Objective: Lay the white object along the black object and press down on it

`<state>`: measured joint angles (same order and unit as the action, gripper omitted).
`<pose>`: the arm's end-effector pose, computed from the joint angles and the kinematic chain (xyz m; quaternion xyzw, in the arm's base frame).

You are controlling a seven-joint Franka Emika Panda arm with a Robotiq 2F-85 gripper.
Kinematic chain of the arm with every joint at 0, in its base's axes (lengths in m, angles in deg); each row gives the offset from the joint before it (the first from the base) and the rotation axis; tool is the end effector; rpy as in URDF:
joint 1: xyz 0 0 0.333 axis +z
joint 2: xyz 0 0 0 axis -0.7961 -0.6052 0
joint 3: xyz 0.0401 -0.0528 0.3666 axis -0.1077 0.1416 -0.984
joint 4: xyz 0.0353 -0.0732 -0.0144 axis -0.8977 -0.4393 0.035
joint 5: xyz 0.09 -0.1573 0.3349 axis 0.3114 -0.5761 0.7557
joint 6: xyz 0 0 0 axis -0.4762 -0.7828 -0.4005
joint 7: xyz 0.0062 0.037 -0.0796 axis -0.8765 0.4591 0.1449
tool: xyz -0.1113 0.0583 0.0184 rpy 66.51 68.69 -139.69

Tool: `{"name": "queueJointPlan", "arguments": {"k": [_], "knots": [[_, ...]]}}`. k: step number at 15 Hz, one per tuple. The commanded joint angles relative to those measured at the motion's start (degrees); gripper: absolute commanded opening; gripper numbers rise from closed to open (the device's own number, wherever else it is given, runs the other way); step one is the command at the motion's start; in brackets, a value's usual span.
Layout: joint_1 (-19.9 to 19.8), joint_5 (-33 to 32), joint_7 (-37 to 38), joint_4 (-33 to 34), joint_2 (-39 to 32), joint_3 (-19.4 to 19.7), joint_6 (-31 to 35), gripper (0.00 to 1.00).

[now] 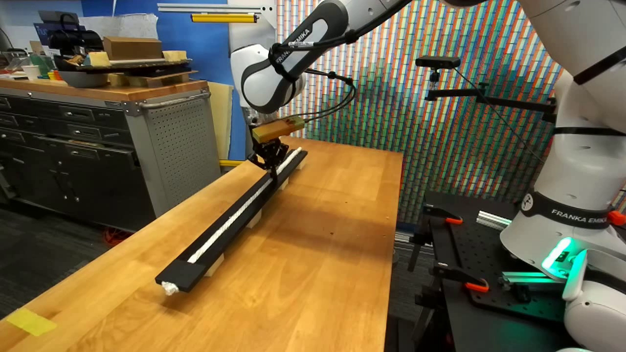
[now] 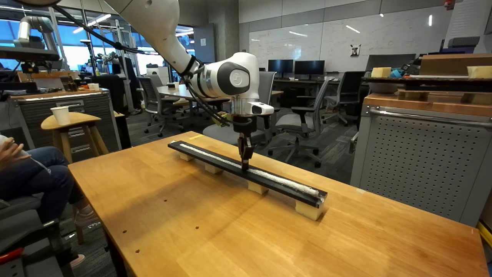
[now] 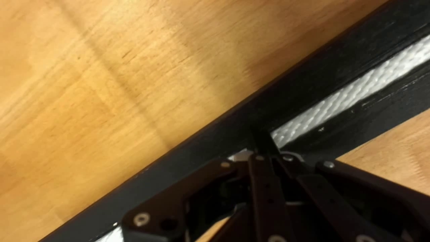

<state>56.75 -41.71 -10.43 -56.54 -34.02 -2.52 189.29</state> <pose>0.7233 -0.0422 0.2251 0.9497 -0.3018 -0.0402 0.0733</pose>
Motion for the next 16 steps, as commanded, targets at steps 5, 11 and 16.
{"name": "queueJointPlan", "arguments": {"k": [5, 11, 16], "knots": [[0.2, -0.5, 0.1, -4.4, 3.0, 0.8, 4.5, 0.0], [-0.5, -0.1, 0.5, -7.4, 4.9, 2.3, 9.0, 0.0], [-1.5, 0.5, -0.2, -4.9, 2.8, 2.1, 7.7, 0.0]]}}
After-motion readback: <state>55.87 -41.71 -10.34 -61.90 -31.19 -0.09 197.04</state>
